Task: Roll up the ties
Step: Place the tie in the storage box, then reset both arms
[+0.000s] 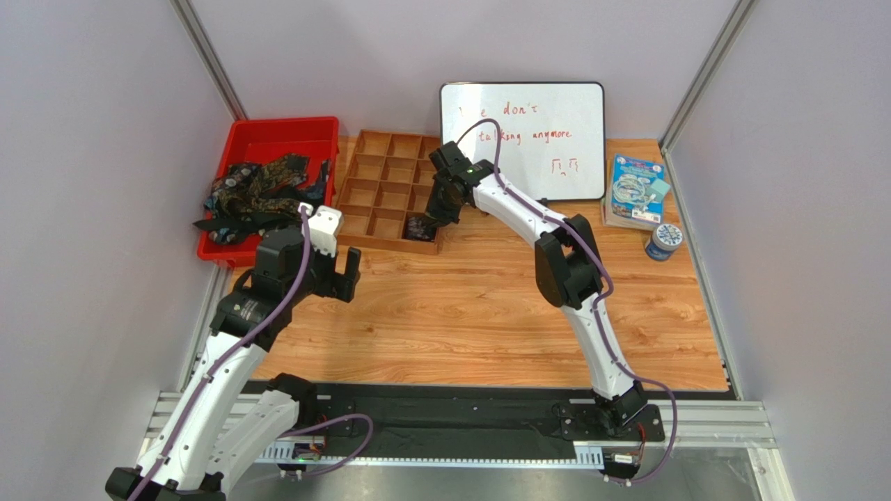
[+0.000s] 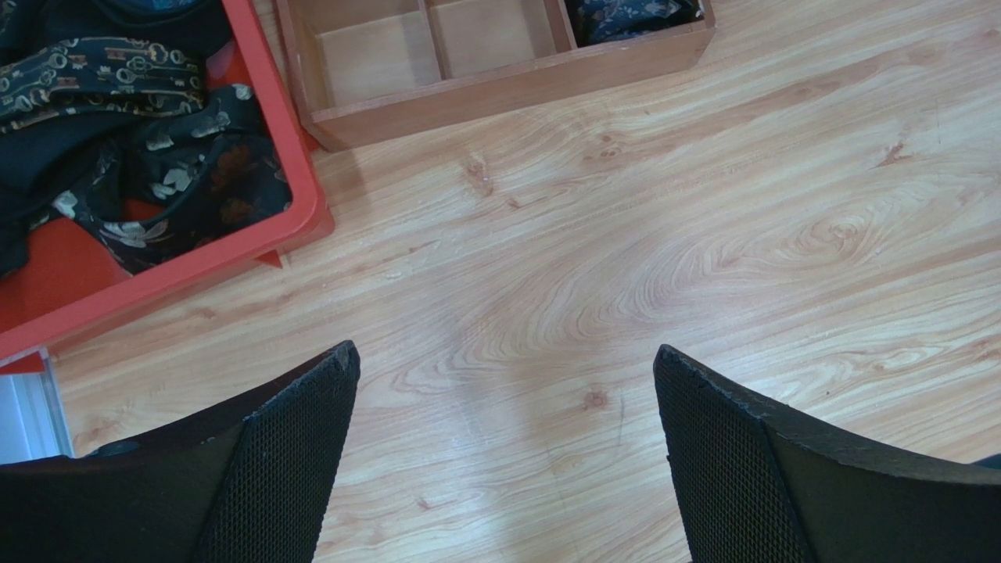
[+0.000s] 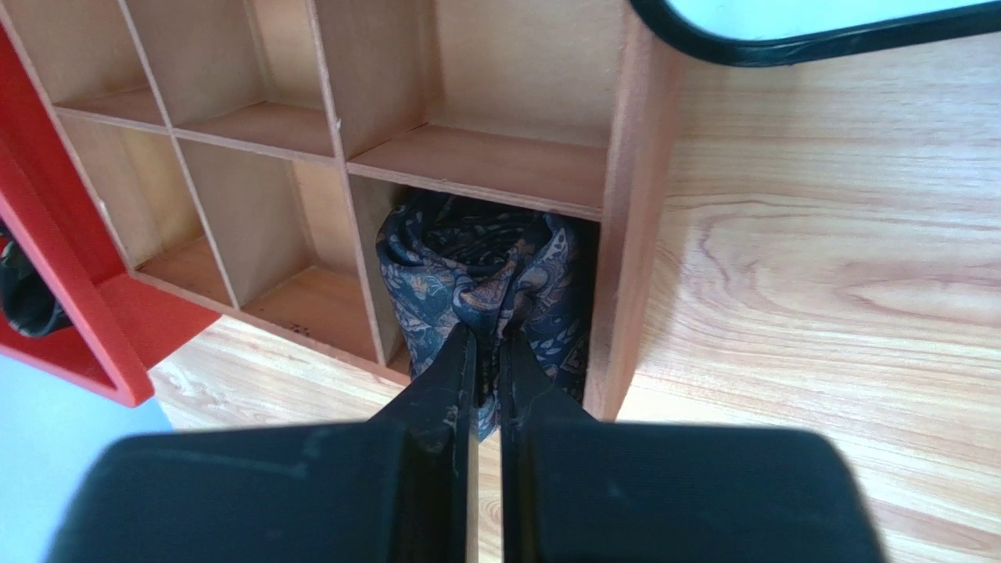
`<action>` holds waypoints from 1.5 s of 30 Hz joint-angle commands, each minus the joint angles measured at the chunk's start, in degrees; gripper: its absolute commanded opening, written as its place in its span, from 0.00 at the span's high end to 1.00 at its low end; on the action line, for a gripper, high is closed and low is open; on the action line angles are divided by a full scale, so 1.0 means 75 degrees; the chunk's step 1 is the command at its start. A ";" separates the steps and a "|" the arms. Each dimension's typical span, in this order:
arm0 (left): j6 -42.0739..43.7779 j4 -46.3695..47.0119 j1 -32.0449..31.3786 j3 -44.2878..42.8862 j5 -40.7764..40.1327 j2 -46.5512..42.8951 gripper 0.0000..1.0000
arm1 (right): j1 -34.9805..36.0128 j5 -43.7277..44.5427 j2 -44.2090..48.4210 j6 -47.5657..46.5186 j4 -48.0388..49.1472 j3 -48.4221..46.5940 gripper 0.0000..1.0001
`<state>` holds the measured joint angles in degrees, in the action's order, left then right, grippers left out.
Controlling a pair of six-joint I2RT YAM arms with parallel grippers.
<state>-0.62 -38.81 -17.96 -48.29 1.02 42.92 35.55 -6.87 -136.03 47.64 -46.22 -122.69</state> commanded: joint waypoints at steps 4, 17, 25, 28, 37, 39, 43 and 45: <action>-0.0175 -0.0029 0.0027 -0.0264 -0.0030 0.0114 0.01 | 0.0018 -0.0419 0.0147 -0.0187 0.0314 -0.0059 0.56; -0.0070 0.0030 0.0038 -0.0907 0.0461 0.0511 0.01 | -0.0076 -0.0080 0.2606 -0.1113 -0.0142 0.0914 0.15; 0.0727 -0.0965 0.0038 -0.2348 0.1925 0.1729 0.00 | -0.0788 -0.0301 0.4365 -0.2319 -0.0506 0.2130 0.00; 0.0845 -0.1493 0.0038 -0.2946 0.2477 0.2456 0.01 | -0.1327 -0.0524 0.5279 -0.2998 -0.0343 0.2962 0.00; 0.0364 -0.1682 0.0038 -0.3068 0.2338 0.3641 0.00 | -0.3461 -0.1709 0.8091 -0.4883 0.0115 0.6430 0.00; 0.0423 -0.1459 0.0027 -0.2703 0.2244 0.3524 0.01 | -0.3696 -0.1778 0.8865 -0.5435 0.0127 0.7040 0.00; 0.0505 -0.1283 0.0038 -0.1673 0.2173 0.3115 0.01 | -0.3732 -0.1568 1.0107 -0.6245 0.0057 0.8702 0.00; 0.0505 -0.1189 0.0027 -0.1402 0.2127 0.2892 0.01 | -0.3767 -0.1416 1.0694 -0.6223 0.0033 0.9115 0.00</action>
<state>3.11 -49.25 -17.96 -61.82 17.43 68.64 7.49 -17.28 -62.08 7.22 -46.65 -59.99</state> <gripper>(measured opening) 0.993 0.998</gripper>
